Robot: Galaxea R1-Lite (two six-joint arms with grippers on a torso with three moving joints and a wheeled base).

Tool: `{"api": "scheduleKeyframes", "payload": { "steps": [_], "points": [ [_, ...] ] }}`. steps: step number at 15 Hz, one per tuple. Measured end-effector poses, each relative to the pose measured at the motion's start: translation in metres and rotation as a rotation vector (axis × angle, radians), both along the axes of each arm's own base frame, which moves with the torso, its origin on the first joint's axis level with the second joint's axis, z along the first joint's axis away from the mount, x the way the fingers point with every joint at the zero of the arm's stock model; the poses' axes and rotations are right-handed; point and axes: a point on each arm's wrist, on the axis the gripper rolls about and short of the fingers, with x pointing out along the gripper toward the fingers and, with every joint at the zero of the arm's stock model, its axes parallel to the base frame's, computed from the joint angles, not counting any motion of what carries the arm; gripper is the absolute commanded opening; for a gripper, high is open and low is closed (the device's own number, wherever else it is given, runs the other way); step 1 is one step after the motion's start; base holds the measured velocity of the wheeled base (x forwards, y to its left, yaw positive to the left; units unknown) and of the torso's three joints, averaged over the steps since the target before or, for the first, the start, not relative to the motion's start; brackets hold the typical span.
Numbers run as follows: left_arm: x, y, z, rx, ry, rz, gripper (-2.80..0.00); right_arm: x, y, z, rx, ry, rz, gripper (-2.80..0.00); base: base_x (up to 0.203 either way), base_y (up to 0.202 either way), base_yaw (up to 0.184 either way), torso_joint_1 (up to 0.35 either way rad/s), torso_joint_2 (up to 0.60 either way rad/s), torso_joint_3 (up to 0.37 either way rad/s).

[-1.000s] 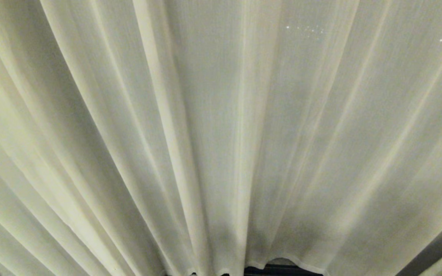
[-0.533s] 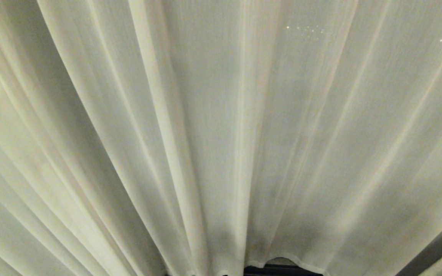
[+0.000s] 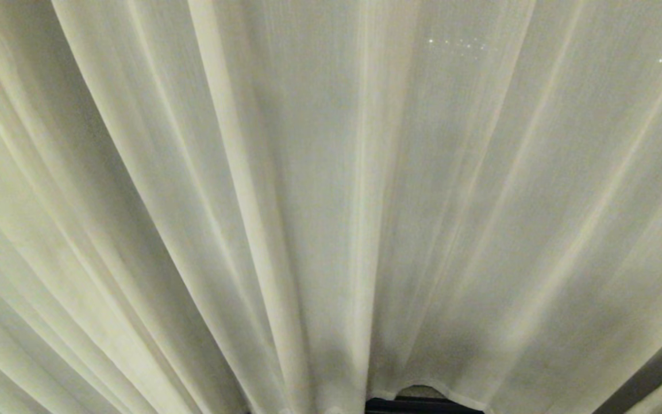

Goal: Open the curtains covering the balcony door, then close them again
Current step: Close the outer curtains on both sides

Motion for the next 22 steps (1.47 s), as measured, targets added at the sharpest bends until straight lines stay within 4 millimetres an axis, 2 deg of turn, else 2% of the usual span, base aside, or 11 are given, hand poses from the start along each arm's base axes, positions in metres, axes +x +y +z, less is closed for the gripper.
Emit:
{"api": "scheduleKeyframes", "payload": {
  "steps": [15,22],
  "points": [
    [-0.0001,-0.0001,-0.0003,0.004,0.002,-0.005,-2.8,0.0,0.0,0.0,0.0,0.0,0.0,-2.8,0.0,0.0,0.0,0.0,0.0,0.0],
    [-0.0001,-0.0001,-0.0002,0.007,0.001,-0.004,-2.8,0.0,0.0,0.0,0.0,0.0,0.0,-2.8,0.002,-0.157,0.004,0.002,0.0,0.002]
  ]
}}
